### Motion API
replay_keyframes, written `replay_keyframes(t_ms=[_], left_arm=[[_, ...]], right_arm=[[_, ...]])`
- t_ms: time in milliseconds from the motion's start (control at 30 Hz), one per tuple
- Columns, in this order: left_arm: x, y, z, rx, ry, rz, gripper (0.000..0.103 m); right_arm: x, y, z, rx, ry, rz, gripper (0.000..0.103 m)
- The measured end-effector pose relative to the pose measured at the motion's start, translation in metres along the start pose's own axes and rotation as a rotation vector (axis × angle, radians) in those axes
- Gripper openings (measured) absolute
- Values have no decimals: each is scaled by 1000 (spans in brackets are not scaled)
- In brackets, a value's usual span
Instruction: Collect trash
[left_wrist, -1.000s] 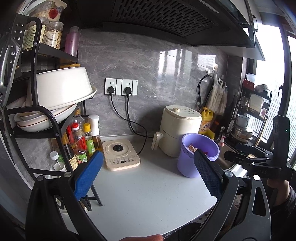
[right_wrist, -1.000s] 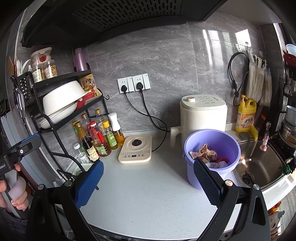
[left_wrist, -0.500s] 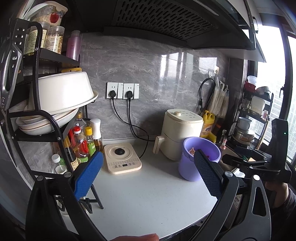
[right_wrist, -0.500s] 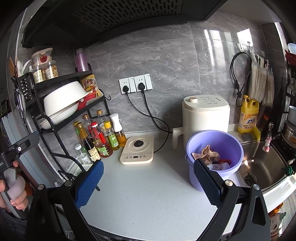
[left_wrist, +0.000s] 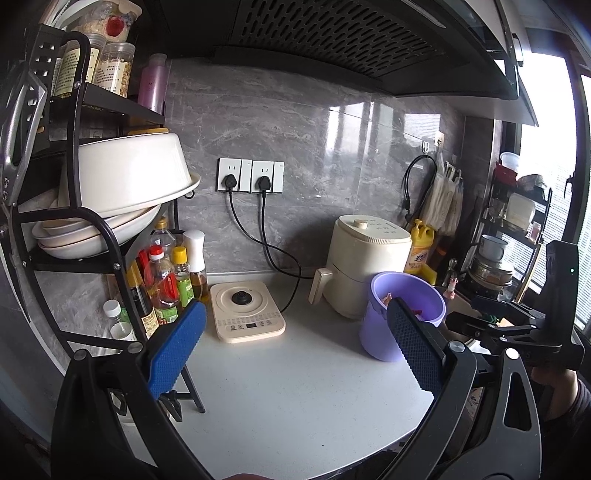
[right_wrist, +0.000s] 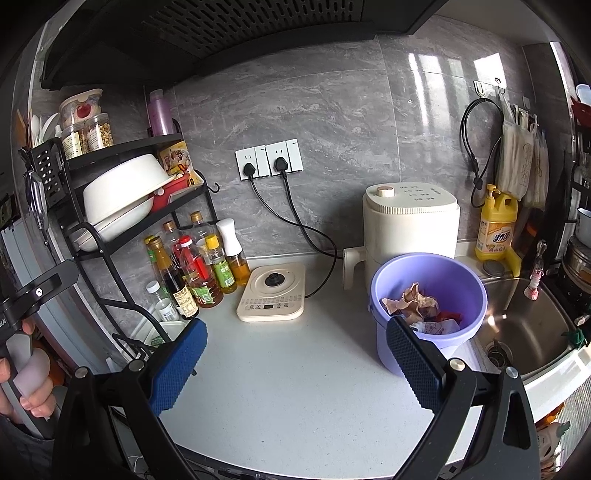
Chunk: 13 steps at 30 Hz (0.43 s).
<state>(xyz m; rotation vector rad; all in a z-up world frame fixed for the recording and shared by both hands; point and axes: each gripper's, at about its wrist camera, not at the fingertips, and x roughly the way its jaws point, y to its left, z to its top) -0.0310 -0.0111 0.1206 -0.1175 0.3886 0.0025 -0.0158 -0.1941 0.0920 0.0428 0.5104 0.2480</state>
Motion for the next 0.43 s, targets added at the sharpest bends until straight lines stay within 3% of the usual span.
replay_keyframes(t_ms=[433], left_arm=[[18, -6, -2, 15, 24, -31, 97]], right_arm=[[-3, -2, -1, -13, 8, -25, 95]])
